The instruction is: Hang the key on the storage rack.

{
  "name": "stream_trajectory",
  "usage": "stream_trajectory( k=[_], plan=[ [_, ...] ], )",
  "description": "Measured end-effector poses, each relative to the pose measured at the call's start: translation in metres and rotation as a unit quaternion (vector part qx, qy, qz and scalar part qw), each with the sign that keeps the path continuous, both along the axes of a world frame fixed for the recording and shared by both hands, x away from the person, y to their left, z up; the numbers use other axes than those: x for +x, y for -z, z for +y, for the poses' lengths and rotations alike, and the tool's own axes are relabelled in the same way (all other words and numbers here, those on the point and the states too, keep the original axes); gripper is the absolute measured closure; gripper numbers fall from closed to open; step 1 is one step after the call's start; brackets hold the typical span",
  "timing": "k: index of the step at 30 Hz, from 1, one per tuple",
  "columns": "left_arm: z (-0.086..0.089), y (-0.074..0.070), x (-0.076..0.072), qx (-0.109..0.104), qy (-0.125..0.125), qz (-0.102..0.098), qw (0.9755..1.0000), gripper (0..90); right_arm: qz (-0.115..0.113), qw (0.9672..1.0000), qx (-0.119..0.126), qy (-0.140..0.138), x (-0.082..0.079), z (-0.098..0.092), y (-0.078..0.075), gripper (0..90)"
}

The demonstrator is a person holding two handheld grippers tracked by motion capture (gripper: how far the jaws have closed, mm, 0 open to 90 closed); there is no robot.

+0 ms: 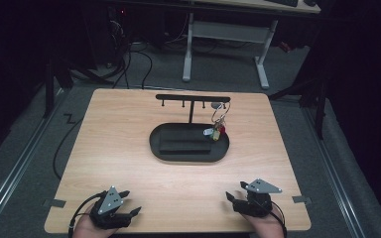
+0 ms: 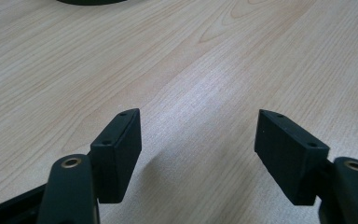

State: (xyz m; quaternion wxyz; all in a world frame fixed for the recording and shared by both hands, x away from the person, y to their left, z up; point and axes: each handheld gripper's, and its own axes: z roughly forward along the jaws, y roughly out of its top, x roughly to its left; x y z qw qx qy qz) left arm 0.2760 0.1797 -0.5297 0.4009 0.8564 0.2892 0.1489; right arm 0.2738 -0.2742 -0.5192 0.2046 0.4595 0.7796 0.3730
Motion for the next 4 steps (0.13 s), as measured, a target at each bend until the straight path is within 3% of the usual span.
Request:
stream_trajectory(
  k=[4],
  plan=[
    [0.0007,0.0002,-0.0012,0.001,0.0,-0.001,1.0,32.3,0.0,1.0,0.0,0.003,0.0012,-0.0002,0.0001,30.1]
  ],
)
